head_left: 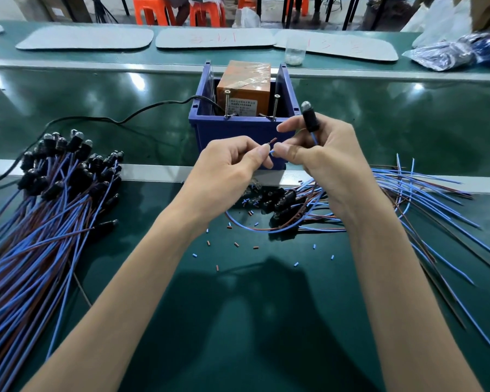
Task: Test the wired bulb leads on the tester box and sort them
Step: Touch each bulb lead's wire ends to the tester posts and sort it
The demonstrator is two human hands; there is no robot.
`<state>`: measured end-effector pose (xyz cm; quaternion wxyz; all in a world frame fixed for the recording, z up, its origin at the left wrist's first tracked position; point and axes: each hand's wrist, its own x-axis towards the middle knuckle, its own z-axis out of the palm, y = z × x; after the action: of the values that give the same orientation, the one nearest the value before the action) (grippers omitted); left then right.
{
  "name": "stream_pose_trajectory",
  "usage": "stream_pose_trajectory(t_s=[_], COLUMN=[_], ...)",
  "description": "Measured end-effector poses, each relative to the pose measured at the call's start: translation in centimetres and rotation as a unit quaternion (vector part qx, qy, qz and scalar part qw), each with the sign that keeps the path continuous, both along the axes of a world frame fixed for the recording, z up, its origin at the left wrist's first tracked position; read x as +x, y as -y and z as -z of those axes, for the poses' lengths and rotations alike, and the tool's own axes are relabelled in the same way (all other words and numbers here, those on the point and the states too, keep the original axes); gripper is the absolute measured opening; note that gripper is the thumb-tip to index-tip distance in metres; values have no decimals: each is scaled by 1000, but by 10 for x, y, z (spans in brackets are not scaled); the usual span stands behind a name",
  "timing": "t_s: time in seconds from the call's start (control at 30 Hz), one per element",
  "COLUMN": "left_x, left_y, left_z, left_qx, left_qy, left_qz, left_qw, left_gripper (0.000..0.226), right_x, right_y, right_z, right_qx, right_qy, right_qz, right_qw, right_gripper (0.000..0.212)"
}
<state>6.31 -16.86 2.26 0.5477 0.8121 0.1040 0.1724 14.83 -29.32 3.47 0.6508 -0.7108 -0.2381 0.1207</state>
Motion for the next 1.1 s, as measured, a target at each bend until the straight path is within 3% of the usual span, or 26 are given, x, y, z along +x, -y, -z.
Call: stream_pose_trajectory(t_s=[0.37,0.5,0.67,0.9,1.1], left_x=[-1,-2,-4,-5,-7], left_y=[3,0,-16,-11,-7], left_z=[-5,-6,-12,-11,-13], left_qx=[23,56,60,49,45], left_qy=[-14,-11,27,7,-9], left_qz=[-13,-61,-134,-68,-8], left_qw=[1000,997,989,996,999], left_gripper=[31,33,36,32,29], right_x=[0,5,12,1,3], right_y=[-9,-6,14,9,6], right_z=[4,5,-7,-8,-5], right_qx=[-13,-37,35,8,-5], right_qy=[-19,-12,-16,-16,-23], right_qz=[23,79,100,-20,-21], right_qw=[999,996,994,1000,1000], right_gripper=[32,31,23,16,11])
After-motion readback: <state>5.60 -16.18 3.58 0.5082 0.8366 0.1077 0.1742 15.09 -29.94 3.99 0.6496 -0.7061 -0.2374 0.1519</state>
